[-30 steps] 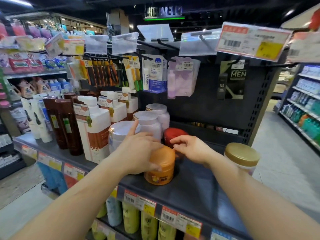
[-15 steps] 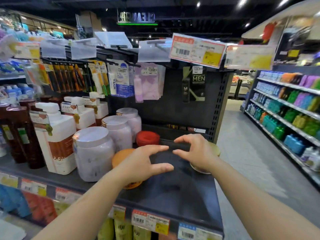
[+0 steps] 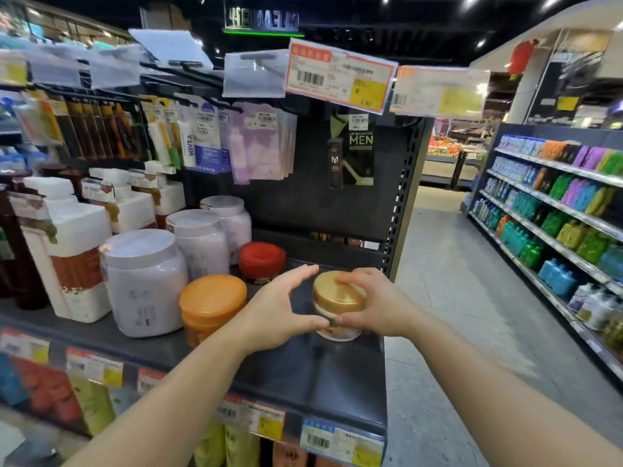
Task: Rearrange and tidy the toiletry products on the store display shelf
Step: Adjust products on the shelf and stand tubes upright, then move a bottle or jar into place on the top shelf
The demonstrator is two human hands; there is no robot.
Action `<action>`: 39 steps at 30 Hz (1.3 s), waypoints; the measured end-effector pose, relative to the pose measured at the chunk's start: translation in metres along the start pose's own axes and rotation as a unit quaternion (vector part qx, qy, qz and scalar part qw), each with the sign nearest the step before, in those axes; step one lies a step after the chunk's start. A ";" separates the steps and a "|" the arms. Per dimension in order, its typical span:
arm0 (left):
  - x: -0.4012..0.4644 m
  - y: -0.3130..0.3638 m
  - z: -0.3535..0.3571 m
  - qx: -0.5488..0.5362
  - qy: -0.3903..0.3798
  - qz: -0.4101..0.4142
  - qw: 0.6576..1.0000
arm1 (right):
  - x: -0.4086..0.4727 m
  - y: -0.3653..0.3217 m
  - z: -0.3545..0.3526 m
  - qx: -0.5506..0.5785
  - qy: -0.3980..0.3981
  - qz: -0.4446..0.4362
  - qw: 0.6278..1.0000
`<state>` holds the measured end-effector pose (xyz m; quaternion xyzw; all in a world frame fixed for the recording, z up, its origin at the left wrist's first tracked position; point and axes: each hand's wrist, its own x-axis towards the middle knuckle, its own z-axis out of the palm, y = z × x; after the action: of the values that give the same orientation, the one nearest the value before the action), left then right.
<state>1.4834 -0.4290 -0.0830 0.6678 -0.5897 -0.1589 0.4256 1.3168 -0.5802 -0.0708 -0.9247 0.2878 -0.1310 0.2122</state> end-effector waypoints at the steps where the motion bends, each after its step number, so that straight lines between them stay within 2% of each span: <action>1: -0.002 0.002 -0.001 0.005 0.005 0.001 1.000 | 0.000 -0.004 0.002 0.011 -0.014 -0.028 0.999; 5: -0.014 0.007 -0.004 0.036 0.015 -0.019 0.999 | -0.001 -0.018 0.005 0.027 -0.063 -0.116 0.991; 9: -0.032 0.004 -0.001 0.056 0.032 -0.039 0.997 | 0.000 -0.031 0.008 0.055 -0.109 -0.155 0.980; 15: -0.058 -0.003 -0.007 0.049 0.081 -0.068 0.993 | -0.007 -0.047 0.020 0.111 -0.113 -0.176 0.972; 20: -0.066 0.000 -0.020 0.055 0.068 -0.069 0.994 | -0.009 -0.060 0.025 0.121 -0.115 -0.175 0.970; 23: -0.068 0.003 -0.027 0.102 0.064 -0.045 0.992 | -0.010 -0.058 0.024 0.112 -0.123 -0.159 0.973; 27: -0.068 0.011 -0.039 0.189 0.098 0.012 0.977 | -0.009 -0.050 0.020 0.055 -0.110 -0.173 0.977; 31: -0.058 0.016 -0.046 0.249 0.079 0.011 0.965 | -0.004 -0.040 0.016 0.035 -0.126 -0.185 0.974; 35: -0.032 0.021 -0.049 0.224 0.054 -0.029 0.973 | 0.023 -0.034 0.006 0.068 -0.122 -0.192 0.971; 39: -0.010 0.020 -0.050 0.154 0.101 -0.088 0.979 | 0.061 -0.028 0.006 0.091 -0.105 -0.221 0.965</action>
<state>1.5037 -0.3991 -0.0411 0.7872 -0.4998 -0.0343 0.3596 1.3810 -0.5934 -0.0559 -0.9507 0.0397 -0.1021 0.2900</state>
